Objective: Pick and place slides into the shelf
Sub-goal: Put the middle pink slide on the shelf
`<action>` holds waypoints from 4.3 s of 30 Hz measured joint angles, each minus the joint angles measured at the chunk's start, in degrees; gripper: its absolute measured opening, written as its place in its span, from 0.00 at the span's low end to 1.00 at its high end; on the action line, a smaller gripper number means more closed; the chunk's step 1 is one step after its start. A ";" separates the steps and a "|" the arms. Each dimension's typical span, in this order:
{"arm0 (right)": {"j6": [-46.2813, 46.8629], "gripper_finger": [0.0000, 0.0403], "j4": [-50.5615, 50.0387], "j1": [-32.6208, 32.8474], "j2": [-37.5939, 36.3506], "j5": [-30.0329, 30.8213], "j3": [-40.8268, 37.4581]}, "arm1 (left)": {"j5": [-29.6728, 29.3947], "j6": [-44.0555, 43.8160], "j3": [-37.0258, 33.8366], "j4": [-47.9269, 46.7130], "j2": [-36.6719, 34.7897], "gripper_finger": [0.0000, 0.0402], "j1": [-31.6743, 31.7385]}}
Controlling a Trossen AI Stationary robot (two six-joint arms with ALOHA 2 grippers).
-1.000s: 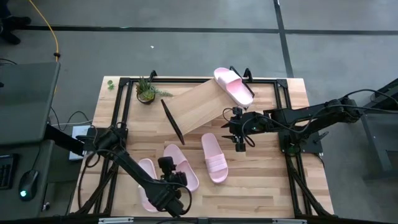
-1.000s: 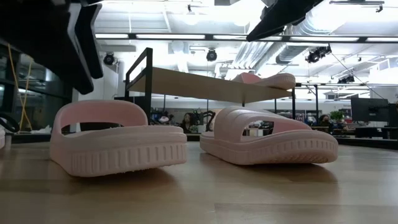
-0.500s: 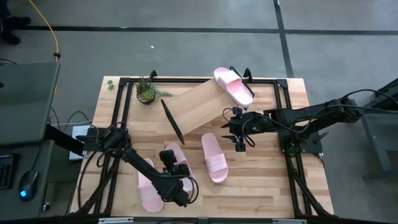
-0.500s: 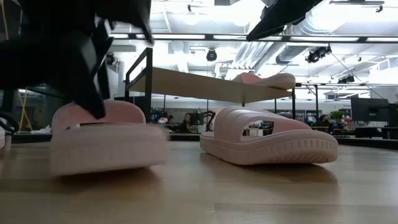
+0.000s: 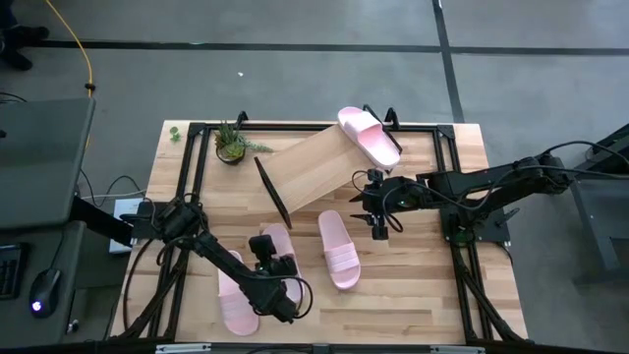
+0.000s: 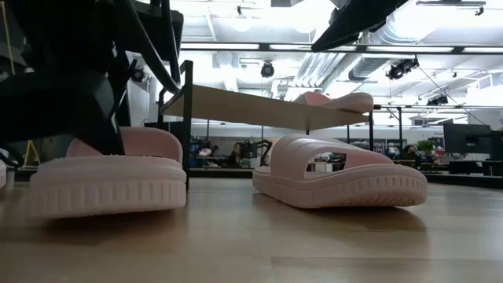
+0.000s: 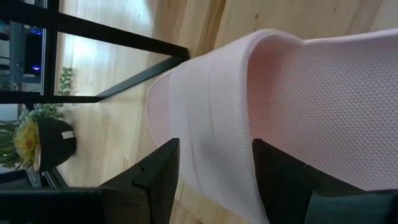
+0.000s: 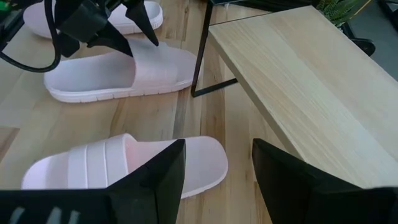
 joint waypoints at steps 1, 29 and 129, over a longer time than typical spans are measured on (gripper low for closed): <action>-0.02 0.44 0.00 -0.02 0.00 0.00 0.00 | -0.03 0.15 0.00 -0.01 0.00 0.45 0.00; -0.01 0.44 0.00 -0.01 0.00 0.01 0.00 | 0.90 -1.11 5.17 -5.75 -0.02 0.04 -0.56; 2.05 0.44 -11.95 21.91 24.35 36.20 34.07 | -20.54 19.97 25.94 -10.41 -11.26 0.01 5.92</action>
